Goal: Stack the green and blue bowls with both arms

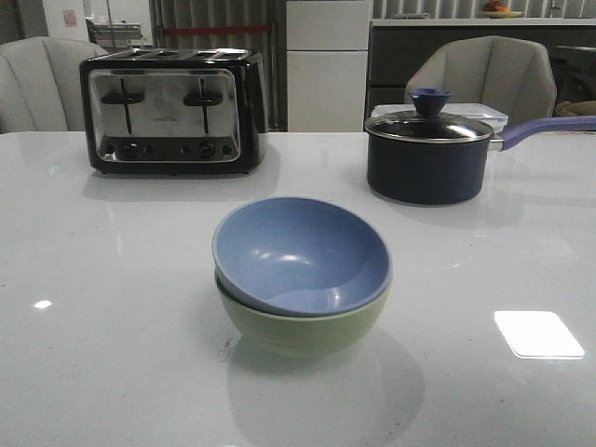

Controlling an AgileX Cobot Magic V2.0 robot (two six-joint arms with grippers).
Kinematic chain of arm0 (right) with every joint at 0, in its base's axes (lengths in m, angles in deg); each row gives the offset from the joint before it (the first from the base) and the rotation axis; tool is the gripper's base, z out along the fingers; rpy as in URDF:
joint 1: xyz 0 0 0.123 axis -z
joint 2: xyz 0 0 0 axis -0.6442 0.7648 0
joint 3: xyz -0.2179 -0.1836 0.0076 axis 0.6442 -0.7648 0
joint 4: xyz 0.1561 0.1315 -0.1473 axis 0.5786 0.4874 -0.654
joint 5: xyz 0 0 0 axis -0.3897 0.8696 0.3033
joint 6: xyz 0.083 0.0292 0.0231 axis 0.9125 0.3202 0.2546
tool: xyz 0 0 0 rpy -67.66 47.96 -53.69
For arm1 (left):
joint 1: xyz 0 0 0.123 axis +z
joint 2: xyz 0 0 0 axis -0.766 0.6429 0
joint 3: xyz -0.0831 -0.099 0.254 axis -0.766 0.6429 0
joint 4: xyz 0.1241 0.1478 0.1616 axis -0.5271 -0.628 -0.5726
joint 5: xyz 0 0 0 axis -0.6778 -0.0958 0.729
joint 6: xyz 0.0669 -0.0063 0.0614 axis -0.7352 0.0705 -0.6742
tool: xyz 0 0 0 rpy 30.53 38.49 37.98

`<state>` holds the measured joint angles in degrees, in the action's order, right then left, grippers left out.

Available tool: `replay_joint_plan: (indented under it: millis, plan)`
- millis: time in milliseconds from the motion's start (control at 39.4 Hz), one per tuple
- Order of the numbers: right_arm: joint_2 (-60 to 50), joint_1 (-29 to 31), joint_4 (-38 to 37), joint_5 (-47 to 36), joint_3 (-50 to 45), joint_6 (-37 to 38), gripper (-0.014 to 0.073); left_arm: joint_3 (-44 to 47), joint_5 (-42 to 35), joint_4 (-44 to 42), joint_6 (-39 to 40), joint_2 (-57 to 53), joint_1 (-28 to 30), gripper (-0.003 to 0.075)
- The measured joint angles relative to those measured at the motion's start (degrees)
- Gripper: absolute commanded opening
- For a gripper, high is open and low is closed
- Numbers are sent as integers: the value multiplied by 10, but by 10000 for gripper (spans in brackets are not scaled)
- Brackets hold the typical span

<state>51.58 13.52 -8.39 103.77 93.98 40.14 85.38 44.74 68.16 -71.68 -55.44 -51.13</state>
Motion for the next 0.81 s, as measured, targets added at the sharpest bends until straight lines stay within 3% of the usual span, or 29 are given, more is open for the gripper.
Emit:
replay_joint_plan:
  millis: [811]
  plan:
    - [0,0,0,5,0,0,54,0,3,-6,6,0,-17,93]
